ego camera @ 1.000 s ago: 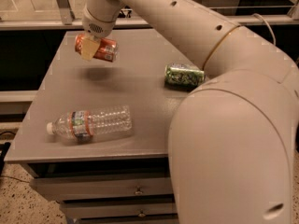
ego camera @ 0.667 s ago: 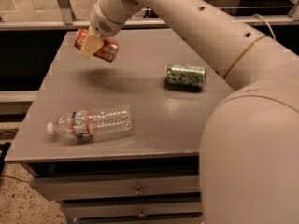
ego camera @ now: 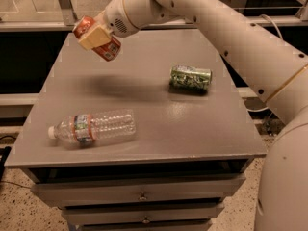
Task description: Place coke can upright
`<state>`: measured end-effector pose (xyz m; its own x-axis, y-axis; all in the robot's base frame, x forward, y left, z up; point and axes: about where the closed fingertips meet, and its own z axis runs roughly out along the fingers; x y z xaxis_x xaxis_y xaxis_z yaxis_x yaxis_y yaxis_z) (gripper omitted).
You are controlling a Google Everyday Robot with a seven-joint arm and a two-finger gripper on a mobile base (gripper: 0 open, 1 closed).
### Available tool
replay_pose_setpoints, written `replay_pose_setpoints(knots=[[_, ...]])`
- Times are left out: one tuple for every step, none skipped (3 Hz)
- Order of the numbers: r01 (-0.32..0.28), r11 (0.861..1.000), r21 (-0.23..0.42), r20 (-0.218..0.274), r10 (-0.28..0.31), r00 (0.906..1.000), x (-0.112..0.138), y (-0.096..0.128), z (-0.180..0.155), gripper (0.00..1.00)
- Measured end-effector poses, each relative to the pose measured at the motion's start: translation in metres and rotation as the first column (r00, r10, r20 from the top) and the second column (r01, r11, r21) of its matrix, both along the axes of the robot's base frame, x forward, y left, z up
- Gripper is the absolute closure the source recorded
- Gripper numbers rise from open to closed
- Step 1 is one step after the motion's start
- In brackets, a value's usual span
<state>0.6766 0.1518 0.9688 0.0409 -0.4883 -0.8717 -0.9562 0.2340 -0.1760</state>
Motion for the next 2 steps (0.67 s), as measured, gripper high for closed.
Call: replay_pose_setpoints(knots=[[-0.003,1.0,-0.018,0.002,0.003,1.0,0.0013,0.0023,-0.0043,1.0],[0.008,1.0,0.023,0.01,-0.009,0.9999,-0.0033,0.0038,-0.0035,1.0]])
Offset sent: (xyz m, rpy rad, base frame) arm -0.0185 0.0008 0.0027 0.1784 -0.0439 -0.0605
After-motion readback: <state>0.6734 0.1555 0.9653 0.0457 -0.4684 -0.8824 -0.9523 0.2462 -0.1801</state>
